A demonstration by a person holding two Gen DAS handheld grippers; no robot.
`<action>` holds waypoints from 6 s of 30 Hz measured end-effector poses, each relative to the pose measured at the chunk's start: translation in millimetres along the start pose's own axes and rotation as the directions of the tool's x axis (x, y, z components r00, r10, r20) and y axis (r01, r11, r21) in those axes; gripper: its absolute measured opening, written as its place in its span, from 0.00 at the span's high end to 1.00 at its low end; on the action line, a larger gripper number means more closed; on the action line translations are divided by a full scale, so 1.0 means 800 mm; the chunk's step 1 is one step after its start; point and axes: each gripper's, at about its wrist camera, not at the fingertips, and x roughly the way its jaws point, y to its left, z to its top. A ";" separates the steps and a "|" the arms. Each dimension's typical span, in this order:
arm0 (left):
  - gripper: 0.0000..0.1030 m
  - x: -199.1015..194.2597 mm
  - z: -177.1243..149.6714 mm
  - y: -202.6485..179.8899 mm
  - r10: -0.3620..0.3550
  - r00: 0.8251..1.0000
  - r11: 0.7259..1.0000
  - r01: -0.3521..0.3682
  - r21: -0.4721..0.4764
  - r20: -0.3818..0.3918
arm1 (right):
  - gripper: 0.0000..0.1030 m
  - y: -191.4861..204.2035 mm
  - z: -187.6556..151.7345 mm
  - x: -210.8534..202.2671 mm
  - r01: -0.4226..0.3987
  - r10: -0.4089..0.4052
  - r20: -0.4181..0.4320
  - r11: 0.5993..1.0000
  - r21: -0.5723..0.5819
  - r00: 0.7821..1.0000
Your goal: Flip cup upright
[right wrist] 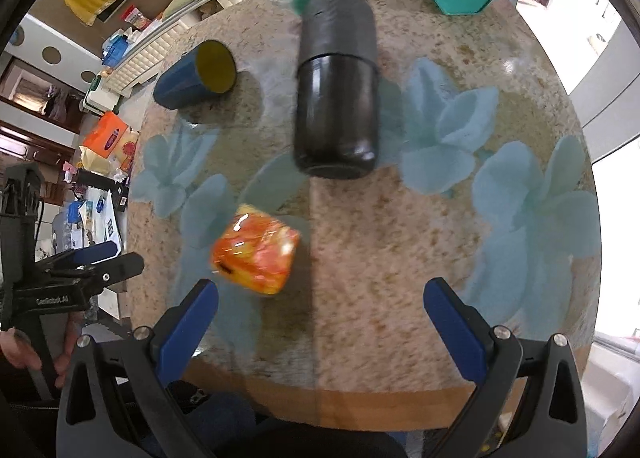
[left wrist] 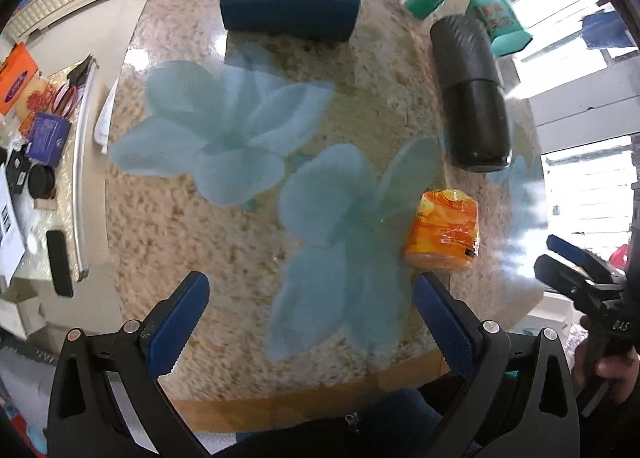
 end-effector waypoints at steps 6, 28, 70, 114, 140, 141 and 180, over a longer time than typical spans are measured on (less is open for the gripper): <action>0.00 -0.015 -0.002 0.020 -0.015 0.999 0.996 0.012 0.093 0.030 | 0.00 0.032 0.005 0.014 -0.008 0.009 -0.015 0.998 0.068 1.000; 0.00 0.004 0.011 0.071 -0.135 0.991 0.983 0.132 0.128 0.013 | 0.00 0.032 0.036 0.115 0.062 0.010 -0.201 0.934 0.351 0.980; 0.00 0.014 0.011 0.075 -0.121 0.993 0.989 0.120 0.090 0.003 | 0.42 0.059 0.074 0.094 0.089 -0.087 -0.051 0.996 0.031 0.995; 0.00 0.011 -0.013 0.083 0.094 0.994 0.978 -0.081 0.191 -0.061 | 0.28 0.080 0.000 0.135 0.168 -0.082 0.521 0.979 -0.120 0.850; 0.00 -0.090 0.008 -0.017 -0.024 0.969 0.981 -0.025 0.194 0.245 | 0.00 0.088 0.010 -0.042 0.154 -0.048 0.599 0.980 -0.127 0.799; 0.00 -0.101 0.009 -0.028 -0.020 0.963 0.979 -0.036 0.201 0.270 | 0.00 0.085 0.014 -0.048 0.148 -0.043 0.604 0.981 -0.126 0.796; 0.00 -0.120 -0.010 -0.203 0.146 0.888 0.980 -0.189 0.057 0.436 | 0.00 -0.026 0.030 -0.104 0.020 0.099 0.483 0.972 -0.234 0.870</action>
